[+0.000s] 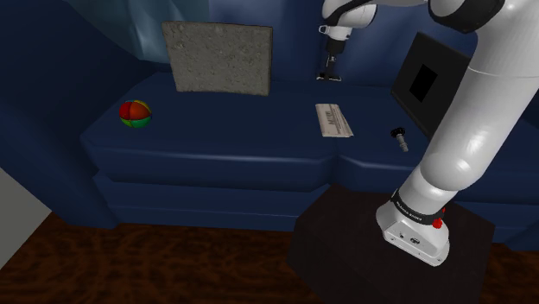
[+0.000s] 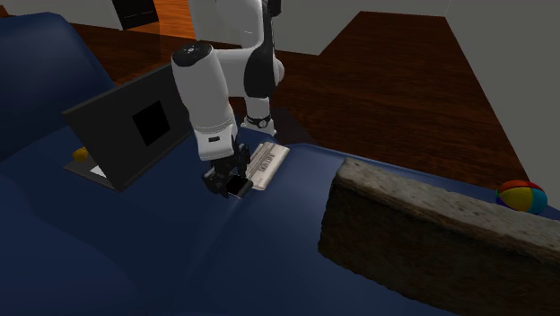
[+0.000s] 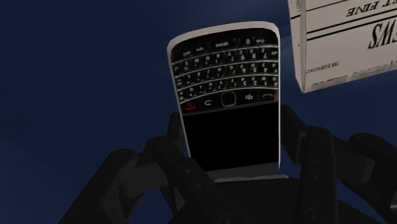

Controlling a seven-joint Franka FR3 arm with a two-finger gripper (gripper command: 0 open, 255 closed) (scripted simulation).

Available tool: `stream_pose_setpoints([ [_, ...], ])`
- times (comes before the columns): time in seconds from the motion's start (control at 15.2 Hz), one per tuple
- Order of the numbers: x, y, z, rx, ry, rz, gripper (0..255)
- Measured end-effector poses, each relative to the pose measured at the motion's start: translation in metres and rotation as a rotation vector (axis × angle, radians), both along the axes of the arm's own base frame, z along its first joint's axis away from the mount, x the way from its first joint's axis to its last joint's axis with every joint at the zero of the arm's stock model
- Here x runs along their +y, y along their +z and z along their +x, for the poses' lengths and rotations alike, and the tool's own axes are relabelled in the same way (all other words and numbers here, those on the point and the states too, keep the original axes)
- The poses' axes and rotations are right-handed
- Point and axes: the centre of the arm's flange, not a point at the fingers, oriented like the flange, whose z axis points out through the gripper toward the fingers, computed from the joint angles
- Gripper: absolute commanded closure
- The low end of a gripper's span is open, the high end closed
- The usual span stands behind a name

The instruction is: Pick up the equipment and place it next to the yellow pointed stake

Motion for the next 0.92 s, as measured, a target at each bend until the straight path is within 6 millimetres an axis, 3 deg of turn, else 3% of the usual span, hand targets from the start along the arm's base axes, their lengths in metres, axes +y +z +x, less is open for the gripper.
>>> stream_pose_setpoints([
  [0.46,-0.001,0.035,-0.001,0.0,0.0,0.0,255],
  [0.73,-0.025,0.039,-0.03,0.0,-0.001,0.0,255],
  [0.92,-0.046,0.04,-0.065,0.0,-0.001,0.0,255],
])
